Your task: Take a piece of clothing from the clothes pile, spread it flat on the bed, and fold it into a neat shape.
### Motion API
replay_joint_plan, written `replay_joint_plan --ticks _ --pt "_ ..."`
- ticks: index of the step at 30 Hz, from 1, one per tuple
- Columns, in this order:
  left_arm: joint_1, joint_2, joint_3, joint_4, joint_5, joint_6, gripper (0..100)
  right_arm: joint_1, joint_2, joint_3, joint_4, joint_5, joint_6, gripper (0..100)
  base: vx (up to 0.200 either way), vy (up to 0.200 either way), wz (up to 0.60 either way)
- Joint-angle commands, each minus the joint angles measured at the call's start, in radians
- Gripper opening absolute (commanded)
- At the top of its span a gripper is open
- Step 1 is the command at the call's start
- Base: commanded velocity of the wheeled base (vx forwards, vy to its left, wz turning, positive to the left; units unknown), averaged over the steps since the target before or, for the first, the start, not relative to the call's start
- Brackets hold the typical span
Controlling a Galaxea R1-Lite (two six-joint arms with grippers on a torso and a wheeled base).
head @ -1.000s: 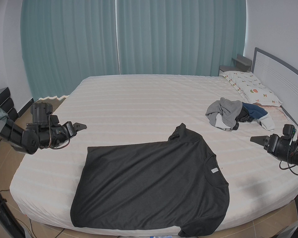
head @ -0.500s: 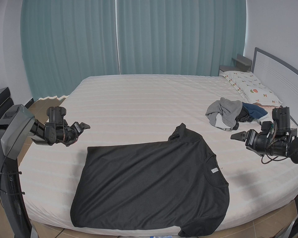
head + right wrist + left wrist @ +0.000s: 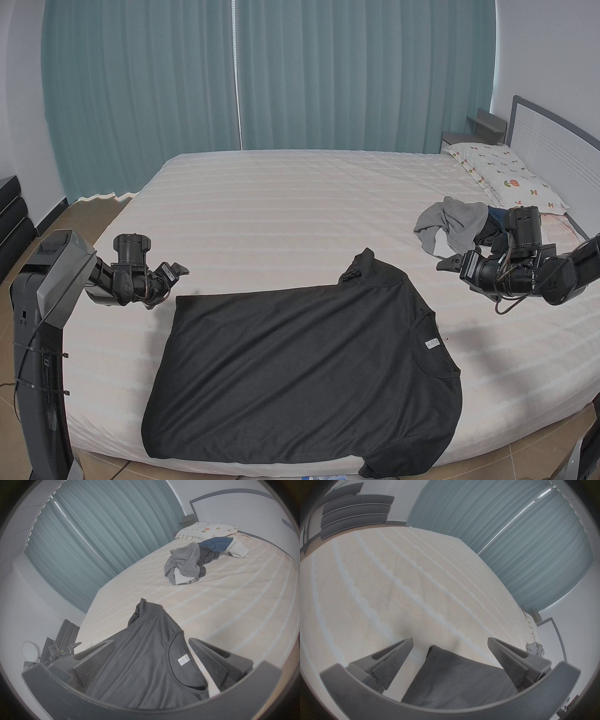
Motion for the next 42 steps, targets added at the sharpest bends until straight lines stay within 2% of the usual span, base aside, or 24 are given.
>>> replay_joint_plan --ticks 1,5,6,13,19,22,25,26,27,28,31,36,39,42 --pt "-0.021 0.061 -0.046 0.002 0.007 -0.009 100 0.003 0.091 -0.060 -0.001 -0.001 0.000 100 0.000 0.000 0.00" --pt "-0.041 0.085 -0.091 0.002 0.010 -0.040 100 0.003 0.126 -0.090 -0.002 0.001 0.002 100 0.000 0.000 0.00" --pt "-0.041 0.087 -0.097 0.002 0.011 -0.052 0 0.003 0.137 -0.097 -0.002 0.001 0.002 100 0.000 0.000 0.00" --pt "-0.039 0.110 -0.101 -0.003 0.017 -0.061 0 0.003 0.219 -0.167 -0.002 -0.001 0.004 100 0.000 0.000 0.00" --pt "-0.035 0.111 -0.129 -0.006 0.066 -0.078 0 0.006 0.290 -0.247 -0.002 -0.002 0.010 100 0.000 0.000 0.00" --pt "-0.036 0.104 -0.178 -0.069 0.126 -0.213 0 0.015 0.354 -0.322 0.004 -0.006 0.008 100 0.000 0.000 0.00" --pt "-0.038 0.102 -0.200 -0.170 0.166 -0.296 0 0.017 0.397 -0.406 0.016 -0.016 0.005 100 0.000 0.000 0.00" --pt "-0.038 0.102 -0.200 -0.170 0.166 -0.296 0 0.017 0.397 -0.406 0.016 -0.016 0.005 100 0.000 0.000 0.00" --pt "-0.036 0.104 -0.206 -0.256 0.204 -0.316 0 0.021 0.436 -0.472 0.029 -0.021 0.005 100 0.000 0.000 0.00" --pt "-0.036 0.107 -0.204 -0.285 0.220 -0.316 0 0.024 0.457 -0.500 0.032 -0.021 0.007 100 0.000 0.000 0.00" --pt "-0.038 0.114 -0.200 -0.331 0.252 -0.310 0 0.027 0.532 -0.568 0.033 -0.030 0.008 100 0.000 0.000 0.00" --pt "-0.024 0.107 -0.155 -0.305 0.240 -0.296 0 0.033 0.597 -0.610 0.022 -0.067 0.011 100 0.000 0.000 0.00" --pt "-0.013 0.067 -0.084 -0.271 0.129 -0.294 0 0.033 0.624 -0.633 0.022 -0.071 0.040 100 0.000 0.000 0.00" --pt "-0.010 0.056 -0.055 -0.276 0.102 -0.294 0 0.033 0.626 -0.640 0.022 -0.073 0.073 100 0.000 0.000 0.00"
